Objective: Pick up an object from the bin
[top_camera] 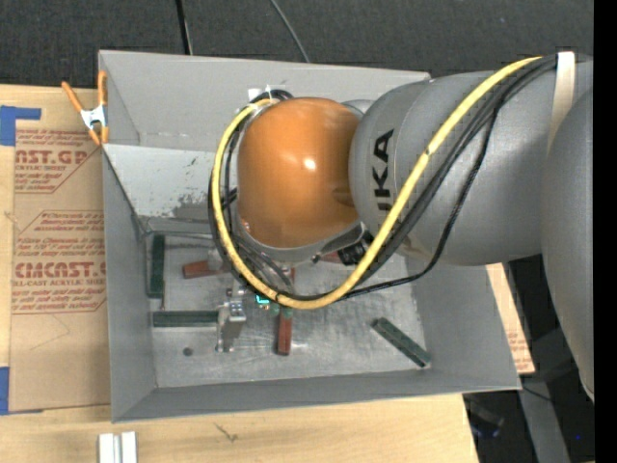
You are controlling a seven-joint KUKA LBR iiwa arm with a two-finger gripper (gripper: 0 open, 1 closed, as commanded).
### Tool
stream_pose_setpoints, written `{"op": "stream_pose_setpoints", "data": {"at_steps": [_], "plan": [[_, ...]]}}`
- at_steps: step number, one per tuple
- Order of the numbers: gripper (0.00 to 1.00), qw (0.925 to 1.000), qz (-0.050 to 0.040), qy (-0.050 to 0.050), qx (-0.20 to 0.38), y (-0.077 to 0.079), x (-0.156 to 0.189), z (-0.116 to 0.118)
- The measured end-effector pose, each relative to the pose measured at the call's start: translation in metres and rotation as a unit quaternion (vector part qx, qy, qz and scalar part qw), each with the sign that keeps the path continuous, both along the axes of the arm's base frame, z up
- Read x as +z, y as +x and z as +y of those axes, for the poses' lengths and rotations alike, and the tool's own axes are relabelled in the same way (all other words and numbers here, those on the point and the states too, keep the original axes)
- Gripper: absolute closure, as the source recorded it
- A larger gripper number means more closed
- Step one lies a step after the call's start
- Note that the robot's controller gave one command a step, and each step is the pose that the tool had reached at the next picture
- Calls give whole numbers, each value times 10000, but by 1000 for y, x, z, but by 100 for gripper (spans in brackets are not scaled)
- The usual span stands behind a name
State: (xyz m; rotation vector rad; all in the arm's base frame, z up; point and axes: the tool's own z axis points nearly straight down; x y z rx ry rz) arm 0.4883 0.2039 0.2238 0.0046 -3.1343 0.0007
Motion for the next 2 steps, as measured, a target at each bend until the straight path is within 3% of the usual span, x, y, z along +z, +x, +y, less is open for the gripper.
{"op": "stream_pose_setpoints", "data": {"at_steps": [1,2], "plan": [[0,10000,-40,9,-12,2,5,-1],[0,9995,-14,-4,322,34,-68,0]]}}
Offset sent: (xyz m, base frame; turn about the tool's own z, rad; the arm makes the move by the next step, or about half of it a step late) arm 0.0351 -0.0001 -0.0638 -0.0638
